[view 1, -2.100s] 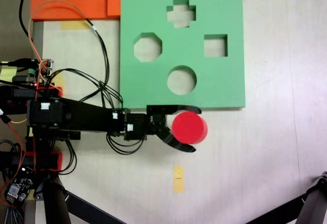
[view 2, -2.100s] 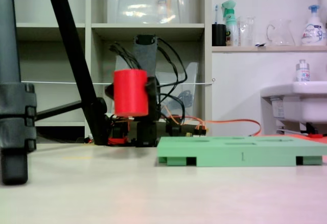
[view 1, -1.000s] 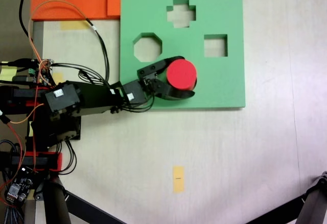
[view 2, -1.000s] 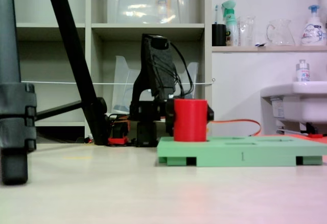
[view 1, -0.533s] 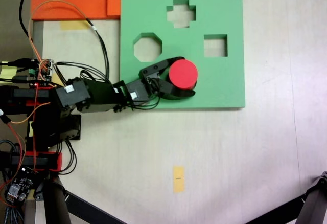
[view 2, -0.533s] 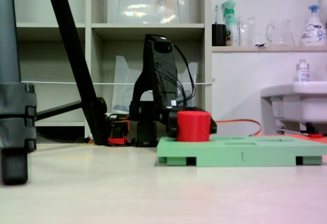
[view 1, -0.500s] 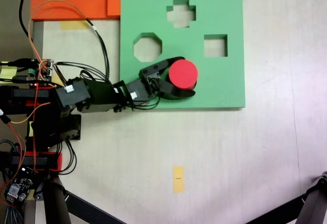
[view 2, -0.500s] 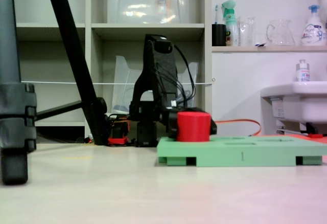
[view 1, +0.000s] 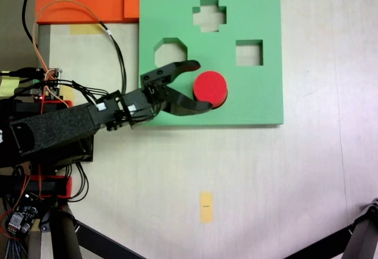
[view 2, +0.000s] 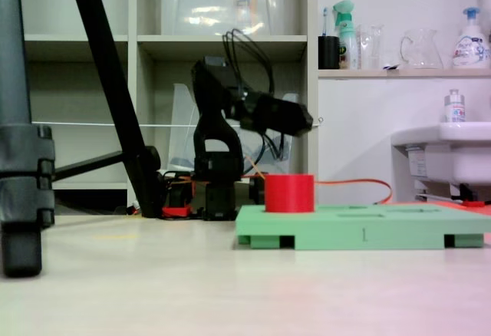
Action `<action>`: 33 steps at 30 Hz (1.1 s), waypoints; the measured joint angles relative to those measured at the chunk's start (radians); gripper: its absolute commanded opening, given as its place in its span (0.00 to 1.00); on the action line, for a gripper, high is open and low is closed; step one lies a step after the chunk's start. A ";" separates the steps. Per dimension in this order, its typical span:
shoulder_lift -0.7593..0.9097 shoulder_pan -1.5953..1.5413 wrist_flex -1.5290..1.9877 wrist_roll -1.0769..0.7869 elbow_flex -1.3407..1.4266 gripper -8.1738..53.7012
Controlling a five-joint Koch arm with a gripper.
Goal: Put the cylinder block into the corresponding hole
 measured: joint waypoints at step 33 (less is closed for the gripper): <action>0.250 0.403 0.077 -1.428 0.681 0.68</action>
